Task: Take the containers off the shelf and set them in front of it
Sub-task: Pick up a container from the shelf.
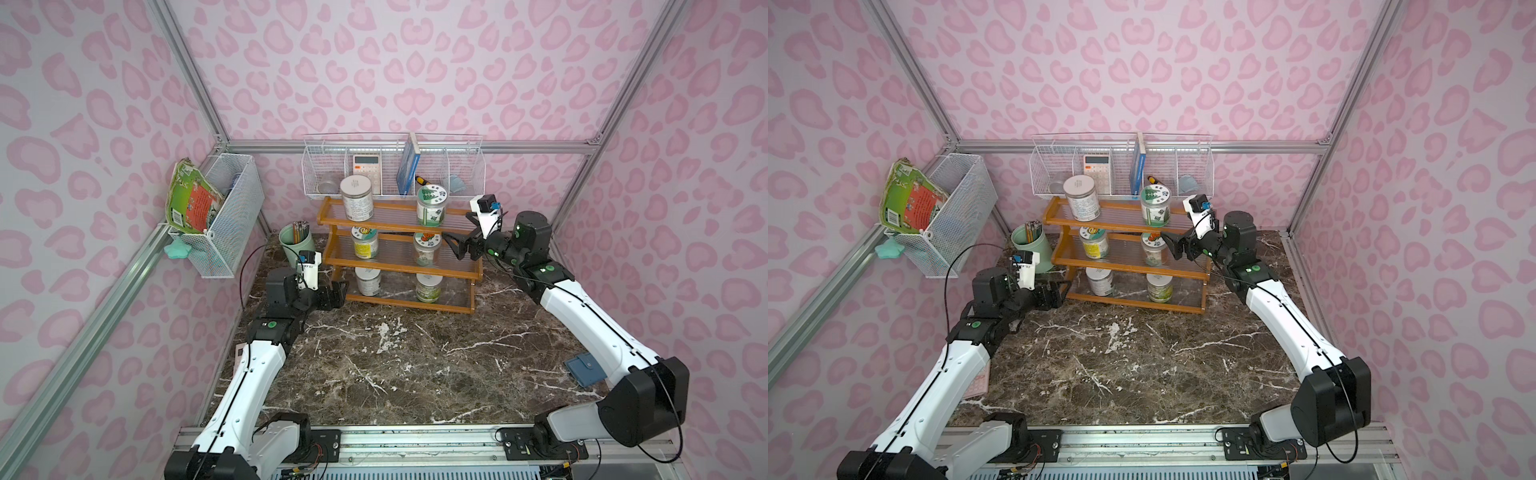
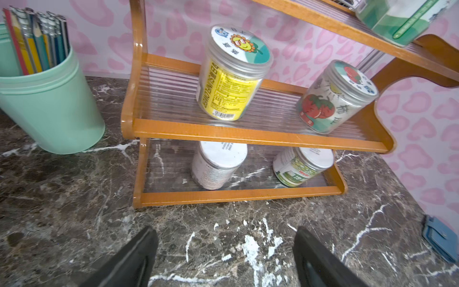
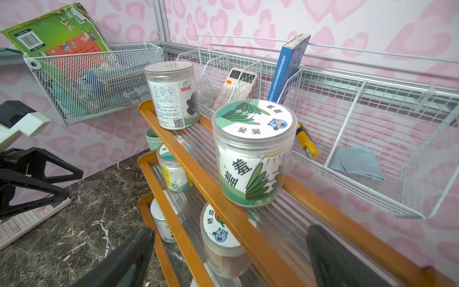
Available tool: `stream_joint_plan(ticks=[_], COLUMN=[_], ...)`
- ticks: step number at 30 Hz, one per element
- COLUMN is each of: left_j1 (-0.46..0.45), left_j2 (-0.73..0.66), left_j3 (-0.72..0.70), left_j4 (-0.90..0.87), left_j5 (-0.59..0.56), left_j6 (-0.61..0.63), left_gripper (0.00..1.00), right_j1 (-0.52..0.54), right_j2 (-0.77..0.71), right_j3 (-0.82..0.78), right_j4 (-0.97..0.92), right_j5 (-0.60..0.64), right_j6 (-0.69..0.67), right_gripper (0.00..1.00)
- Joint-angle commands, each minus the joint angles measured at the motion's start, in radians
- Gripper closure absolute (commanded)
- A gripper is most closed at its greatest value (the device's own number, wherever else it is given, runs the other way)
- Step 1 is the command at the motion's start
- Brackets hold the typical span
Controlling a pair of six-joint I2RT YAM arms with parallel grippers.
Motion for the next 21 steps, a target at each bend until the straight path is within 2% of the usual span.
stream_joint_plan(ticks=[1, 10, 21], left_j1=[-0.001, -0.001, -0.001], left_j2=[0.006, 0.019, 0.031], left_j3=[0.013, 0.021, 0.025], left_j4=[-0.008, -0.013, -0.019], left_j5=[0.063, 0.097, 0.103], left_j6=[-0.001, 0.002, 0.008], left_gripper=[0.11, 0.11, 0.11], right_j1=[0.001, 0.001, 0.005], right_j2=[0.040, 0.165, 0.221], right_j3=[0.047, 0.199, 0.240], right_j4=[0.075, 0.107, 0.151], right_j5=[0.016, 0.017, -0.008], right_j6=[-0.009, 0.003, 0.034], right_gripper=[0.01, 0.01, 0.01])
